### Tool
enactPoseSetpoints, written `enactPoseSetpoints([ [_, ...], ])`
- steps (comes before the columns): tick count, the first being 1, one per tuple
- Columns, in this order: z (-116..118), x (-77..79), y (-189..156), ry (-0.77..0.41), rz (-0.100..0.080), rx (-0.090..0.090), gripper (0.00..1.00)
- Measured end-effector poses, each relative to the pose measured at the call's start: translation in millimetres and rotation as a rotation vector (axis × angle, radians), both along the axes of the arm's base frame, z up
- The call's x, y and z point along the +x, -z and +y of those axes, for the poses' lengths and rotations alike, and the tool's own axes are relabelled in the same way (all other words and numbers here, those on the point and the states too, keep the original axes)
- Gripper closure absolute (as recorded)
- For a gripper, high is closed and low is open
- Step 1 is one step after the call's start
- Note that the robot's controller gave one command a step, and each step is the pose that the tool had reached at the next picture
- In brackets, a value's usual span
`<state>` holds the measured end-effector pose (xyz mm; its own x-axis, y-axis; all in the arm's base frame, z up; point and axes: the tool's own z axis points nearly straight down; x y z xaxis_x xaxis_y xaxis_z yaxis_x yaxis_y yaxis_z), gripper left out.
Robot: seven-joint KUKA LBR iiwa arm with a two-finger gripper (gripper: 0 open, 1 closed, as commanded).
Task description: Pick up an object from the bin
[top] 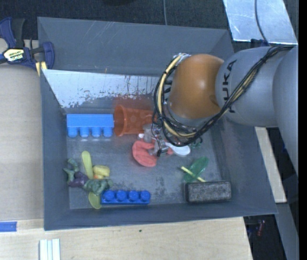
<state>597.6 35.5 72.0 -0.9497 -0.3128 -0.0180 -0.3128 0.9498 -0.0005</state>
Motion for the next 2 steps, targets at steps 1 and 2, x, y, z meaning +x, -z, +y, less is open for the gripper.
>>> enactPoseSetpoints([
  [1,0,0.0,0,0.001,0.000,0.000,1.00],
  [2,1,-10.1,-65,0.012,0.001,0.000,1.00],
])
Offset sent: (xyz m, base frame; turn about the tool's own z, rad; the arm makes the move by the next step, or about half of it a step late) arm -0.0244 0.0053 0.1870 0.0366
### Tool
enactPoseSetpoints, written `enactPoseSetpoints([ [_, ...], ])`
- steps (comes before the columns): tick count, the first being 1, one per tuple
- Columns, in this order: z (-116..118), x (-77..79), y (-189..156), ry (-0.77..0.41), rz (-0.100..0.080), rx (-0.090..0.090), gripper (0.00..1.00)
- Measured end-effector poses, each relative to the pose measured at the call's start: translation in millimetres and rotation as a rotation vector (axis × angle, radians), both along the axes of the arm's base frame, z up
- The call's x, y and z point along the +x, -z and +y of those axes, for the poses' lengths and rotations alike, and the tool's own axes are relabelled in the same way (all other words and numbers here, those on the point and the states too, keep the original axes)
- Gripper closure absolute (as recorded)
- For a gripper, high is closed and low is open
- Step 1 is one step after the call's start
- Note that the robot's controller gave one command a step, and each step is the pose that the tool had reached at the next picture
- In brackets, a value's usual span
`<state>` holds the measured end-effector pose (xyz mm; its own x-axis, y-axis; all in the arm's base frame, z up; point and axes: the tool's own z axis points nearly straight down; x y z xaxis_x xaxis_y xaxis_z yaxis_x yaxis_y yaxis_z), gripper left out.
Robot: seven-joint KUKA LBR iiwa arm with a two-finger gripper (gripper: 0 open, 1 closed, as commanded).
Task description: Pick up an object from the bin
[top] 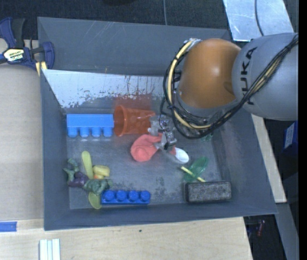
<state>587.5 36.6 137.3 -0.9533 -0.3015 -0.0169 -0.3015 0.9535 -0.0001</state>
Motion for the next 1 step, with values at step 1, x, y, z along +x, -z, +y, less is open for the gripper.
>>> enactPoseSetpoints([
  [1,-1.1,-7.6,-53.3,-0.001,-0.008,0.001,1.00],
])
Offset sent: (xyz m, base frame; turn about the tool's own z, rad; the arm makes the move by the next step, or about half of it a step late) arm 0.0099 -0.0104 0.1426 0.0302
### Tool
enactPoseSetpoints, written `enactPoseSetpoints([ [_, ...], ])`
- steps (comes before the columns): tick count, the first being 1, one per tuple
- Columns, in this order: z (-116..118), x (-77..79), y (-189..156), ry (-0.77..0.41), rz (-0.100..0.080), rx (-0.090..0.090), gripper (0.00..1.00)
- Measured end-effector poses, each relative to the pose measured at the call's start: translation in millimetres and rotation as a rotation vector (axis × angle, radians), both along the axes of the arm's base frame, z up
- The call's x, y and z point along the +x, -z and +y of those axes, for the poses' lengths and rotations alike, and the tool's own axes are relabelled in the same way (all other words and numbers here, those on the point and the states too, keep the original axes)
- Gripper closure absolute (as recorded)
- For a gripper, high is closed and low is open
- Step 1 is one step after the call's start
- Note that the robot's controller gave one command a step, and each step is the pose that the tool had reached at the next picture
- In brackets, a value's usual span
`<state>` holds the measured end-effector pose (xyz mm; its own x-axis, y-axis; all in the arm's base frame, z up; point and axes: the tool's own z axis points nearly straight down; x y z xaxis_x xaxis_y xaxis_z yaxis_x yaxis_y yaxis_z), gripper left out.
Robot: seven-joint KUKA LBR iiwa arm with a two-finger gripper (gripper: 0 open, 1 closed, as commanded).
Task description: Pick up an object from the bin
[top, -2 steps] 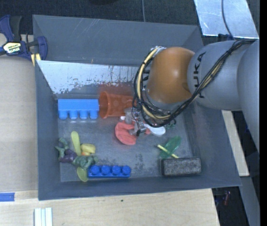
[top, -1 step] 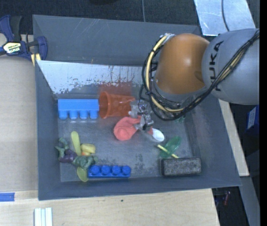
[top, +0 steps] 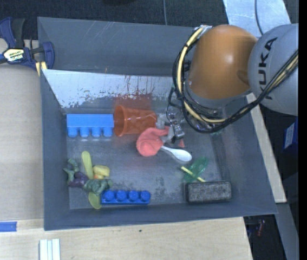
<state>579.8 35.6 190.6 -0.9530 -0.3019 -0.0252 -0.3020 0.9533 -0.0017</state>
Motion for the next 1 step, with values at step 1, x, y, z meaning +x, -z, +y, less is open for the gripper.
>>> enactPoseSetpoints([
  [1,-6.2,11.1,-56.7,0.022,0.007,0.000,1.00],
])
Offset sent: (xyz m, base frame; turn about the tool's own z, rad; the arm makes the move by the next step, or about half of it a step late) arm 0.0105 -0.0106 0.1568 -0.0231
